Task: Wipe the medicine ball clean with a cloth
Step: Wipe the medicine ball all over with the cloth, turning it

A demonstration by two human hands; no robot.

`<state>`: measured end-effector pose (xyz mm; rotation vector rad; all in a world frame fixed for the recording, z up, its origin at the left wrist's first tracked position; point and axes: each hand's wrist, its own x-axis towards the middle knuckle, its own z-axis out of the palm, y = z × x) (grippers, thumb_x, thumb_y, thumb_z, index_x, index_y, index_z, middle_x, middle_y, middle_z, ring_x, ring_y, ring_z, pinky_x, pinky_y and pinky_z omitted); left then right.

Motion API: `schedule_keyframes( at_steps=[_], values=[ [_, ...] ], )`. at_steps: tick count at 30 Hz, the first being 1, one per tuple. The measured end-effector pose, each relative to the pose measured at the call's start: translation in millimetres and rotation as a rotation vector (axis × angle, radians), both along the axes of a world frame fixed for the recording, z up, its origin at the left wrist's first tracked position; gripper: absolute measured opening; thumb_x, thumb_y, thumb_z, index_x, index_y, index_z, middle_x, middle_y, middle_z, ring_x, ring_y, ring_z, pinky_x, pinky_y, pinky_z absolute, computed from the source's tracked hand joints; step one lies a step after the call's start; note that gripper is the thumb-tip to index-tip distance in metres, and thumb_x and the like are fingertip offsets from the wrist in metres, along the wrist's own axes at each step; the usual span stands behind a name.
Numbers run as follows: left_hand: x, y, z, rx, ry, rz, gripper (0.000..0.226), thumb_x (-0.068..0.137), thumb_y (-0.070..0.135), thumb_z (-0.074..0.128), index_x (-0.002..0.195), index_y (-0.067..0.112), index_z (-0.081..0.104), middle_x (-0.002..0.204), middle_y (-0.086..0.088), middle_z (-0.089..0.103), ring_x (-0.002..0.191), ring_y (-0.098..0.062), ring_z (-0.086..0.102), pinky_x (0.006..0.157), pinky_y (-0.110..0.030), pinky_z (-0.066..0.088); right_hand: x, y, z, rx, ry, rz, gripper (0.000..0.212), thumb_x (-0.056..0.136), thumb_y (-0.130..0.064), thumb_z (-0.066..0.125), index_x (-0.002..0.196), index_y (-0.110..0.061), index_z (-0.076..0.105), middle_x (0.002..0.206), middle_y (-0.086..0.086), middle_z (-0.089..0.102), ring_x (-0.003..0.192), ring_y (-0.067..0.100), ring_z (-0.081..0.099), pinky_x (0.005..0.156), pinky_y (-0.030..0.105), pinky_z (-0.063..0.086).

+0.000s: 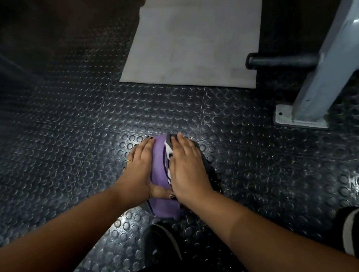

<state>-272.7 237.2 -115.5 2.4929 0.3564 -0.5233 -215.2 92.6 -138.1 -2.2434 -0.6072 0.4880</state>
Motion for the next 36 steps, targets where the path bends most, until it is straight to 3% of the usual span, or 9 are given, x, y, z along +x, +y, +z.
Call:
schedule_keyframes(
  at_steps=[4,9,15,17,20,26,29,32,36],
  values=[
    [-14,4,2,-0.021,0.004,0.036,0.164,0.03,0.09,0.07,0.158,0.021,-0.004,0.163,0.008,-0.003,0.149,-0.012,-0.007,0.122,-0.043,0.004,48,29,-12,-0.115,0.158,-0.074,0.035,0.101,-0.019,0.03,0.117,0.0,0.055,0.123,0.016,0.057,0.108,0.029,0.053,0.09,0.036,0.042],
    [-25,9,-2,-0.054,-0.068,0.08,0.153,0.035,0.081,0.078,0.157,0.029,0.003,0.153,0.023,0.001,0.144,-0.002,0.001,0.12,-0.043,0.012,90,26,-33,-0.194,0.413,0.043,0.035,0.1,-0.009,0.031,0.066,-0.011,0.04,0.085,0.012,0.047,0.08,0.024,0.047,0.066,0.028,0.033],
    [-28,18,-7,-0.1,-0.065,0.13,0.154,0.036,0.08,0.081,0.158,0.025,0.006,0.159,0.009,0.011,0.149,-0.017,0.012,0.123,-0.052,0.019,67,30,-15,-0.131,0.286,-0.006,0.028,0.101,-0.016,0.031,0.097,-0.006,0.056,0.095,0.008,0.057,0.078,0.019,0.05,0.063,0.026,0.038],
    [-32,24,-9,-0.134,-0.07,0.166,0.155,0.034,0.078,0.084,0.157,0.025,0.006,0.157,0.008,0.015,0.148,-0.019,0.018,0.122,-0.052,0.023,33,28,-2,-0.04,0.059,0.021,0.034,0.1,-0.022,0.03,0.119,-0.009,0.054,0.113,0.006,0.057,0.104,0.02,0.053,0.086,0.03,0.047],
    [-34,39,-12,-0.197,-0.049,0.2,0.156,0.031,0.077,0.087,0.156,0.027,0.006,0.156,0.006,0.018,0.147,-0.017,0.021,0.121,-0.05,0.025,-14,22,6,0.032,-0.083,0.159,0.051,0.098,-0.02,0.036,0.148,-0.012,0.027,0.157,0.006,0.022,0.145,0.022,0.013,0.12,0.039,0.006],
    [-34,46,-13,-0.267,-0.032,0.239,0.143,0.029,0.07,0.093,0.14,0.065,0.004,0.159,0.016,0.014,0.15,-0.016,0.021,0.118,-0.05,0.03,-37,8,-6,0.032,-0.198,0.312,0.058,0.085,-0.026,0.033,0.141,-0.016,0.041,0.154,0.004,0.029,0.142,0.024,0.023,0.117,0.039,0.011],
    [-27,51,-18,-0.299,0.052,0.202,0.154,0.035,0.059,0.095,0.153,0.042,-0.001,0.155,0.019,0.011,0.145,-0.005,0.018,0.118,-0.034,0.027,-21,12,14,0.095,-0.167,0.283,0.053,0.094,-0.027,0.026,0.144,-0.016,0.039,0.157,0.002,0.023,0.144,0.021,0.015,0.12,0.039,0.005],
    [-37,62,-37,-0.37,0.064,0.226,0.157,0.039,0.053,0.096,0.158,0.025,-0.003,0.158,0.021,0.008,0.146,0.0,0.012,0.119,-0.042,0.027,-4,30,37,0.022,-0.012,0.21,0.048,0.103,-0.019,0.027,0.149,-0.008,0.026,0.16,0.006,0.011,0.146,0.023,0.008,0.119,0.036,0.0],
    [-26,36,-8,-0.26,0.023,0.285,0.167,0.024,0.073,0.09,0.156,0.032,-0.003,0.153,0.019,0.009,0.147,-0.009,0.013,0.121,-0.037,0.023,22,59,20,-0.097,-0.113,0.21,0.039,0.1,-0.03,0.034,0.131,-0.015,0.052,0.143,0.005,0.045,0.132,0.024,0.037,0.11,0.039,0.023]
  ],
)
